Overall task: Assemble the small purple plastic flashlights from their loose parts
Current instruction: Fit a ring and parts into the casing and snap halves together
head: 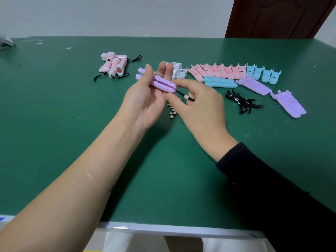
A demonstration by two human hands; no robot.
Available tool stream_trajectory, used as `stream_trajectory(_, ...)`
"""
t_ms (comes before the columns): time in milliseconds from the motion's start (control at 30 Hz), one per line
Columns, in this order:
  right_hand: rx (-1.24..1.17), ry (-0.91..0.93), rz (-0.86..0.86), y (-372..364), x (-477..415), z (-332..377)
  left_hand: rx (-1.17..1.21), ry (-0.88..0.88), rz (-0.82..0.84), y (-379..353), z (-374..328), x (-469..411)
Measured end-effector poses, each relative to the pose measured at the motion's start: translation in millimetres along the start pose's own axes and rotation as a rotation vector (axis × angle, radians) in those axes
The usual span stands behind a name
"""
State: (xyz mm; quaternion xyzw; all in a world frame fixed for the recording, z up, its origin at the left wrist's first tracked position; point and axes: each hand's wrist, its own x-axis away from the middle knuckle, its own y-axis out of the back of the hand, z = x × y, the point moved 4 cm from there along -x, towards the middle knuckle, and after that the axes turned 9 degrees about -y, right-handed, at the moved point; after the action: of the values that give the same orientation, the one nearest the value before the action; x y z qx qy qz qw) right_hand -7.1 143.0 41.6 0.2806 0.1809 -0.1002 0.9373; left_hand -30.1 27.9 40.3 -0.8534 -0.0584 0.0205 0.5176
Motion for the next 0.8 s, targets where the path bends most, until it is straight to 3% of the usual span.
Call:
stream_trajectory(267, -0.316, -0.285, 0.151, -3, -6, -10, -0.211, -0.046, 0.082, 2, 5, 0)
stream_trajectory(500, -0.484, -0.647, 0.41, -7, -9, -21, -0.293, -0.048, 0.119, 2, 6, -1)
stream_trajectory(800, -0.652, -0.676, 0.633, -10, -7, -19, -0.359, -0.033, 0.176, 1, 7, 2)
